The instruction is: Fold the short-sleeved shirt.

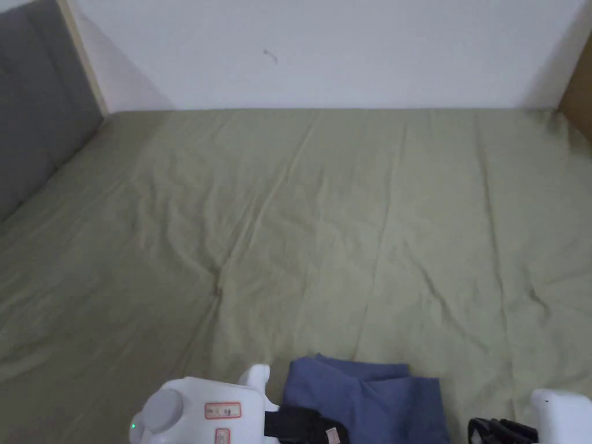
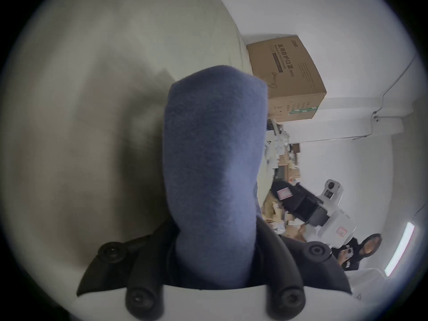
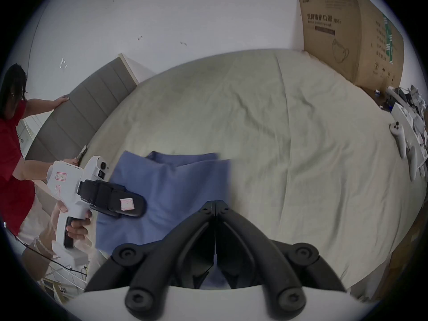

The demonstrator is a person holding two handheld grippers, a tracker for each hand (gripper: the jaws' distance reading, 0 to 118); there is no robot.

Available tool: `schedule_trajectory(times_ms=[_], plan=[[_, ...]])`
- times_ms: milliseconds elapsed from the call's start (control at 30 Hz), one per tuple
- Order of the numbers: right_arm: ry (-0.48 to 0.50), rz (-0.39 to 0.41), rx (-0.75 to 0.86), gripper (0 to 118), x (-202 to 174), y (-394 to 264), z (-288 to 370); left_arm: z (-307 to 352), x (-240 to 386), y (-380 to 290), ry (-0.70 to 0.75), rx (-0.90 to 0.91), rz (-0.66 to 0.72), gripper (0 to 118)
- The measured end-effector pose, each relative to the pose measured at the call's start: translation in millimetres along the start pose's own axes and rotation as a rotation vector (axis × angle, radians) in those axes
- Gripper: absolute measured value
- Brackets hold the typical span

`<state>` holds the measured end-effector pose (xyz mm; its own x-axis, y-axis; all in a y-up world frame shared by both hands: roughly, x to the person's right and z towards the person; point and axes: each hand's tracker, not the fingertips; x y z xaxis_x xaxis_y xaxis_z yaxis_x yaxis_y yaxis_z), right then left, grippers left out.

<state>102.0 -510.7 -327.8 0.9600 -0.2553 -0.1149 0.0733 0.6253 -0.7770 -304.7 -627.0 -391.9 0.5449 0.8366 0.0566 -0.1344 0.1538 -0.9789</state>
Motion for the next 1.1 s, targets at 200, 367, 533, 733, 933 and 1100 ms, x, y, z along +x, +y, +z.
schedule_trajectory(times_ms=[200,367,533,733,933,1100], plan=[[-0.03,0.044,0.021,0,-20.1,6.1,8.5,159.1,-32.2,45.1,0.387,0.043,-0.067,22],[-0.047,0.031,-0.03,0,-19.8,-2.8,-2.0,243.2,-38.9,68.2,0.744,0.031,-0.071,22],[-0.053,0.031,-0.063,0,-21.9,-6.7,-4.8,270.4,-47.8,80.2,0.925,-0.008,-0.091,22],[-0.058,0.045,-0.065,0,-20.8,-3.9,-5.0,274.1,-46.4,70.2,1.044,0.039,-0.107,76],[-0.036,0.05,-0.042,0,-17.6,-2.2,2.4,288.7,-13.1,32.6,0.94,0.296,-0.103,99],[-0.016,0.037,0.011,0,-20.3,1.9,16.9,277.6,51.5,-7.0,0.805,0.485,-0.192,0]])
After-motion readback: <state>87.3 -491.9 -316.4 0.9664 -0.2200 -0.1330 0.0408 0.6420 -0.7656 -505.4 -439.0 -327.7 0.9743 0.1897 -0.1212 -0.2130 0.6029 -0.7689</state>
